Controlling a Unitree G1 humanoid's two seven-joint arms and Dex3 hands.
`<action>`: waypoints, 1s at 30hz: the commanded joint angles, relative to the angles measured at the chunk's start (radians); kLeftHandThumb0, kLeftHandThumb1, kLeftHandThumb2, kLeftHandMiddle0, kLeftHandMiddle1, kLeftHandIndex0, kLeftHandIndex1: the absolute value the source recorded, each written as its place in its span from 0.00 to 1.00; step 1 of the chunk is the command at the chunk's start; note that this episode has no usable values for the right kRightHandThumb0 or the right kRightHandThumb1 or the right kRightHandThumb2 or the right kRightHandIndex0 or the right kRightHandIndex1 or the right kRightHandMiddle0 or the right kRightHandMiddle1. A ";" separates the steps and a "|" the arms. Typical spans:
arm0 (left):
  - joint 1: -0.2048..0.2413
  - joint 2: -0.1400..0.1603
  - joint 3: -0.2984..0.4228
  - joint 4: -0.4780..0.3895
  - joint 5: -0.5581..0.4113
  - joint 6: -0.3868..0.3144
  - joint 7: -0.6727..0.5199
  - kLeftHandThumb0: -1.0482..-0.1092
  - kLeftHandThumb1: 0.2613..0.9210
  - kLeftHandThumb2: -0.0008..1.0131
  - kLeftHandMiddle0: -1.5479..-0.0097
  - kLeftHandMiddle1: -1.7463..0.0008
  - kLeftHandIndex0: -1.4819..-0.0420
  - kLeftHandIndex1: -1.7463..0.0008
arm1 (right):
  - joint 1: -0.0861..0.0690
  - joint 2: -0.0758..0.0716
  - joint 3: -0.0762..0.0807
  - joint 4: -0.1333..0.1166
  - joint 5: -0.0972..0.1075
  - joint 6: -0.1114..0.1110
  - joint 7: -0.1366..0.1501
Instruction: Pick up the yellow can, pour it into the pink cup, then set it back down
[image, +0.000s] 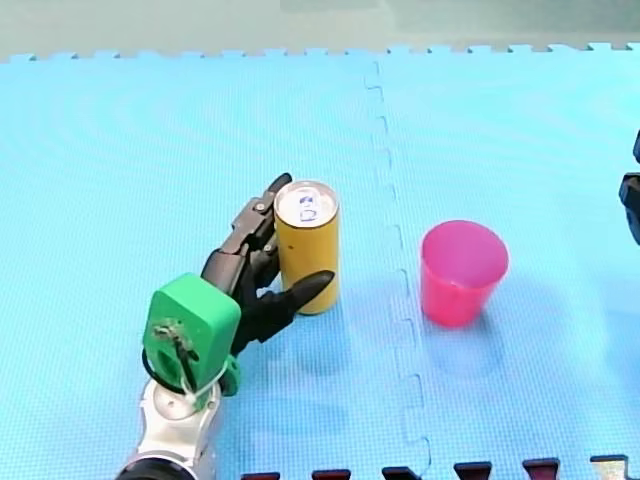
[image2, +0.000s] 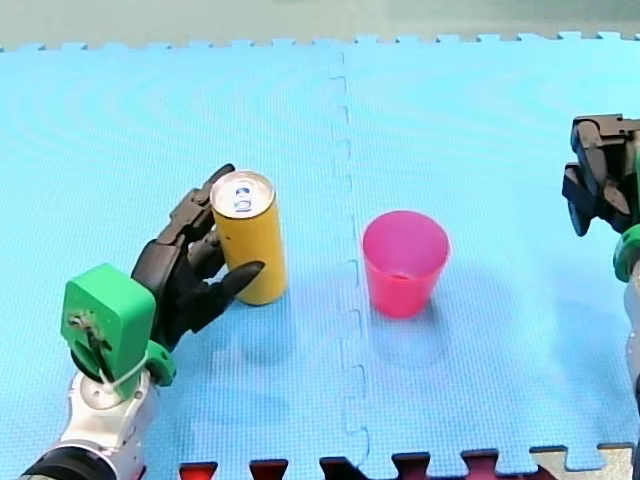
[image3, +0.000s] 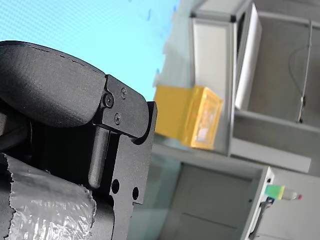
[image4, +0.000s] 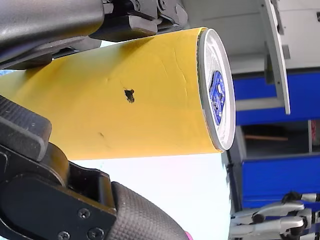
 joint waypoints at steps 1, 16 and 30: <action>-0.006 0.003 0.002 0.001 -0.002 0.000 -0.002 0.00 0.78 0.01 0.85 1.00 0.90 1.00 | 0.001 -0.007 -0.003 -0.003 0.005 -0.004 0.001; -0.053 0.047 0.005 0.013 0.013 0.065 0.025 0.00 0.80 0.01 0.85 1.00 0.90 1.00 | -0.001 -0.017 -0.009 0.000 0.011 0.005 0.011; -0.070 0.057 -0.014 0.017 0.048 0.065 0.051 0.00 0.75 0.00 0.85 1.00 0.90 1.00 | 0.000 -0.024 -0.014 -0.005 0.019 0.000 0.021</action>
